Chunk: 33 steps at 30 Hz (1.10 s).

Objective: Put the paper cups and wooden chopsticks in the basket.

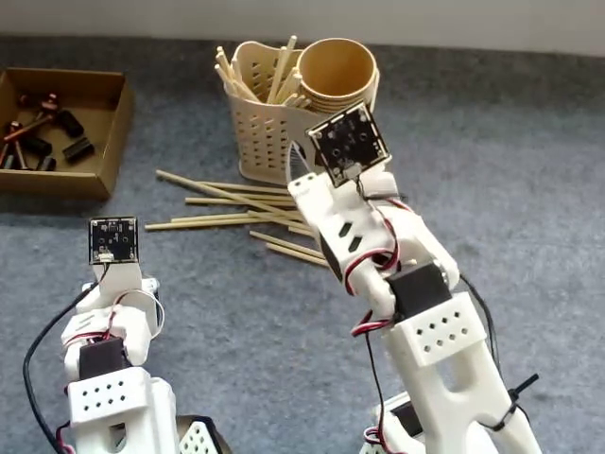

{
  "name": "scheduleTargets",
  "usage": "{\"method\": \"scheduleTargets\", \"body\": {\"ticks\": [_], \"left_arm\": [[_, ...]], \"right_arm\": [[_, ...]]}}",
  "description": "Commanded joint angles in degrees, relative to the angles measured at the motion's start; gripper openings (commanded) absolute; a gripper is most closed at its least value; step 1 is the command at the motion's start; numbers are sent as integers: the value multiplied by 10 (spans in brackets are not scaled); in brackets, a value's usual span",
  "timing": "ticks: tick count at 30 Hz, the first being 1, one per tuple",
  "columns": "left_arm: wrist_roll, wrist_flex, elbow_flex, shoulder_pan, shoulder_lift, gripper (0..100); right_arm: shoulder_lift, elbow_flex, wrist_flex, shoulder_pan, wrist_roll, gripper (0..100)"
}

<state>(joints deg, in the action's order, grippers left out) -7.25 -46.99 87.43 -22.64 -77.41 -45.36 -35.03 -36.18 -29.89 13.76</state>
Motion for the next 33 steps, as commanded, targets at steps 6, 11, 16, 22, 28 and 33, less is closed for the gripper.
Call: {"method": "scheduleTargets", "body": {"ticks": [6,11,16,22,28,33], "left_arm": [[-5,11,-1,-7,-6,102],[-5,11,-1,-7,-6,102],[-5,11,-1,-7,-6,102],[-5,11,-1,-7,-6,102],[-5,11,-1,-7,-6,103],[-5,11,-1,-7,-6,103]], "right_arm": [[-20,8,-137,-7,4,134],[-16,3,-184,-17,7,134],[17,-30,-188,-51,4,134],[124,-35,-185,-56,7,134],[196,-12,-187,-78,38,134],[281,42,-187,-78,44,134]]}}
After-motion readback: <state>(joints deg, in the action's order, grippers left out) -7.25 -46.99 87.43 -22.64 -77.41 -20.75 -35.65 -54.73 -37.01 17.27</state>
